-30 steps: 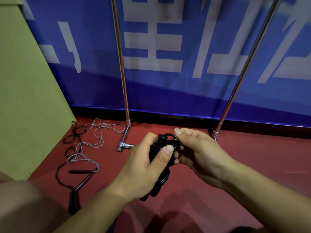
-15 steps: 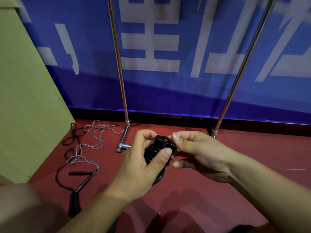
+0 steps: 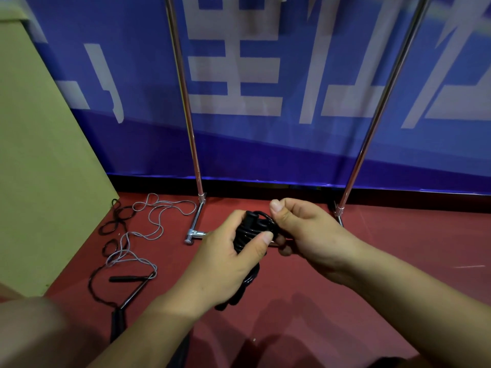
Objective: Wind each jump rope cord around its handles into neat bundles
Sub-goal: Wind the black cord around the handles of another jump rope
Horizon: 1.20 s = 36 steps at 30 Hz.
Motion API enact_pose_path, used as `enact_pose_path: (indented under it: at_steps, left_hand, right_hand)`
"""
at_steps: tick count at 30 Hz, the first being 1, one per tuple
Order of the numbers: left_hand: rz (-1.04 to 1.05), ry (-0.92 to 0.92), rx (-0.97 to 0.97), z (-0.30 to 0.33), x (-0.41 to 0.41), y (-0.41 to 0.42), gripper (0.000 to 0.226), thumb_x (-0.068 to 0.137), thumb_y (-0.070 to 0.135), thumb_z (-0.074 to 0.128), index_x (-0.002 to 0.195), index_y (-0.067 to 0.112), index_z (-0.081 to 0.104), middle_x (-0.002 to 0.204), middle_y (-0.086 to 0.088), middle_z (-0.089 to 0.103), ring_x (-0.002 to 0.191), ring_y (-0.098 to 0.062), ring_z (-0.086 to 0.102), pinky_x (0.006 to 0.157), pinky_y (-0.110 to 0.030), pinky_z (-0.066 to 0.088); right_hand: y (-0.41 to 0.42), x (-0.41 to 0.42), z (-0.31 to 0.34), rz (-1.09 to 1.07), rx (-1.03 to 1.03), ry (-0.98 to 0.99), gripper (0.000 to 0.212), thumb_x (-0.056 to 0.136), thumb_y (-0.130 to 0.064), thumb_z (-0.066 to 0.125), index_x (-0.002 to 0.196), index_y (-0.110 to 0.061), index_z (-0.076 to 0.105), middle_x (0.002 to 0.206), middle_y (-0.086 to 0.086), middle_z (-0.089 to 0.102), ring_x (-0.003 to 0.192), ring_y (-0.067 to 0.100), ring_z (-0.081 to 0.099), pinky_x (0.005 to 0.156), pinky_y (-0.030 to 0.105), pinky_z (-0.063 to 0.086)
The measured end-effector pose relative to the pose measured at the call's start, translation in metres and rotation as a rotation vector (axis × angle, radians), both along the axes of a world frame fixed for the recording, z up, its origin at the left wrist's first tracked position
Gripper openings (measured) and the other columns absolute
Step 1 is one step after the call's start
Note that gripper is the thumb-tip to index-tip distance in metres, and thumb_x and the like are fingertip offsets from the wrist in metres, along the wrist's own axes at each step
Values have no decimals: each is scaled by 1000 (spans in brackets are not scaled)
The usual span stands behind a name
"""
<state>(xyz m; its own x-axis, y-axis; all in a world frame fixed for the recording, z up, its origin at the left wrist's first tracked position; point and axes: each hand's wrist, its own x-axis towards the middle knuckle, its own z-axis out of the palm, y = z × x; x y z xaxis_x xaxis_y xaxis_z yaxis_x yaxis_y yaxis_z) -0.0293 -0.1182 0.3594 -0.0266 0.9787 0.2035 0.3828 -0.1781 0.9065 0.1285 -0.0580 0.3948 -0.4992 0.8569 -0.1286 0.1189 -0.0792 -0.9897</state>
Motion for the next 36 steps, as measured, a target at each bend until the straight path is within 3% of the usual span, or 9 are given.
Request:
enact_pose_path:
  at_steps: [3, 7, 12, 16, 19, 24, 28, 32, 36]
  left_hand:
    - [27, 76, 28, 0, -2, 3, 12, 89, 41, 68, 98, 39, 60, 79, 12, 68, 67, -4, 62, 63, -22, 50]
    - [41, 144, 46, 2, -2, 4, 19, 88, 30, 70, 95, 42, 57, 72, 22, 64, 63, 0, 59, 58, -10, 40]
    - [110, 60, 41, 0, -4, 12, 27, 80, 55, 66, 102, 41, 60, 81, 7, 70, 69, -10, 64, 65, -29, 51]
    - [158, 69, 52, 7, -10, 21, 37, 77, 65, 58, 104, 40, 59, 86, 11, 71, 76, -10, 66, 71, -30, 52]
    - [182, -17, 52, 14, -10, 26, 23, 83, 51, 64, 102, 37, 61, 85, 17, 71, 76, -4, 66, 71, -25, 52]
    - [177, -231, 14, 56, -16, 48, 3, 96, 27, 63, 99, 26, 63, 74, 6, 69, 62, -11, 62, 58, -29, 53]
    - [197, -258, 17, 99, -27, 77, 6, 96, 34, 62, 93, 29, 64, 74, 7, 67, 65, -13, 64, 57, -32, 55]
    - [225, -211, 29, 143, -37, 114, 10, 96, 43, 60, 92, 35, 63, 80, 10, 70, 75, -13, 66, 70, -38, 58]
    - [275, -241, 17, 197, -47, 159, 17, 98, 45, 55, 100, 30, 63, 93, 7, 71, 84, -11, 67, 68, -26, 51]
  right_hand:
    - [3, 2, 4, -11, -18, -53, 35, 102, -38, 46, 80, -12, 51, 65, 5, 46, 56, 11, 41, 55, 26, 38]
    - [3, 6, 13, -37, -282, 90, 31, 102, -33, 47, 75, -17, 44, 65, 1, 31, 49, 9, 30, 49, 24, 30]
    - [11, 9, 26, -77, -378, 199, 27, 100, -31, 50, 79, -16, 45, 66, 0, 30, 50, 9, 29, 49, 23, 30]
    - [19, 8, 41, -78, -362, 288, 27, 99, -30, 51, 78, -15, 46, 68, -1, 32, 49, 8, 29, 48, 22, 30]
    - [22, 1, 49, -49, -311, 330, 27, 99, -31, 51, 76, -17, 45, 66, -1, 31, 49, 8, 30, 49, 23, 31]
    - [40, -20, 72, -22, -220, 412, 21, 91, -37, 56, 83, -19, 48, 62, -3, 33, 51, 9, 36, 51, 24, 33]
    - [72, -30, 105, -91, -33, 292, 13, 99, -27, 54, 93, -18, 60, 71, -5, 51, 58, 6, 49, 60, 26, 45]
    - [109, -42, 153, -112, 201, 145, 7, 98, -18, 58, 93, -19, 64, 75, -5, 56, 67, 8, 53, 57, 23, 47]
    - [146, -57, 207, -146, 325, 97, 13, 97, -11, 59, 106, -18, 65, 85, 1, 61, 72, 14, 56, 58, 26, 49]
